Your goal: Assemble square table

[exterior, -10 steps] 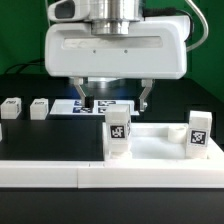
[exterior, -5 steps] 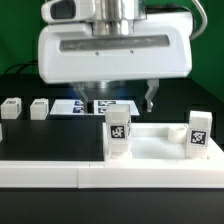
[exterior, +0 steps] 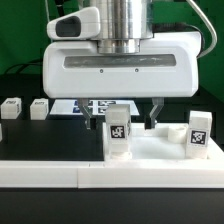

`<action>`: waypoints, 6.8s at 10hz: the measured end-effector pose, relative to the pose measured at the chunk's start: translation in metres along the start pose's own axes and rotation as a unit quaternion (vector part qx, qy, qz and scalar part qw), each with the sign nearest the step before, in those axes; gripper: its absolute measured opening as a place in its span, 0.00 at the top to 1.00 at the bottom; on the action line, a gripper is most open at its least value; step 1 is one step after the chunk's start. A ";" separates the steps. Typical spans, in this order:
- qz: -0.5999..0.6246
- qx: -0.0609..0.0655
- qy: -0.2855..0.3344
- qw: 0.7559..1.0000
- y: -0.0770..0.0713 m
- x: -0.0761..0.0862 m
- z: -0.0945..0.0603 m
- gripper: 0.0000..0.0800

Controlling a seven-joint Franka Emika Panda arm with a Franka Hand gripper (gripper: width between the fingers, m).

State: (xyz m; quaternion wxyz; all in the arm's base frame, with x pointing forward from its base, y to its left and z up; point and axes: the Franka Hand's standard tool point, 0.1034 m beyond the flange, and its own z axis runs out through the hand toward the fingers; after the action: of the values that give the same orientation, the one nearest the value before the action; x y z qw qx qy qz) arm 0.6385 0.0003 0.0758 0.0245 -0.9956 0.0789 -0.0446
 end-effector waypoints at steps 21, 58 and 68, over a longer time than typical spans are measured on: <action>0.494 -0.027 0.035 0.868 -0.010 -0.025 0.004 0.20; 0.691 0.080 -0.003 0.718 0.004 -0.017 -0.008 0.61; 0.126 0.041 -0.005 0.991 -0.003 -0.017 -0.001 0.19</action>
Offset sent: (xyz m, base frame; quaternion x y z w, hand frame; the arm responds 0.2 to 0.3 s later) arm 0.0000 0.0000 0.0000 0.0000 0.0000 0.1938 0.9810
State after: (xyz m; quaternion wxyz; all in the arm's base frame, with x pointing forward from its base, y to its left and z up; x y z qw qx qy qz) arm 0.6223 0.0059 0.0760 0.0711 -0.9761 0.2017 -0.0397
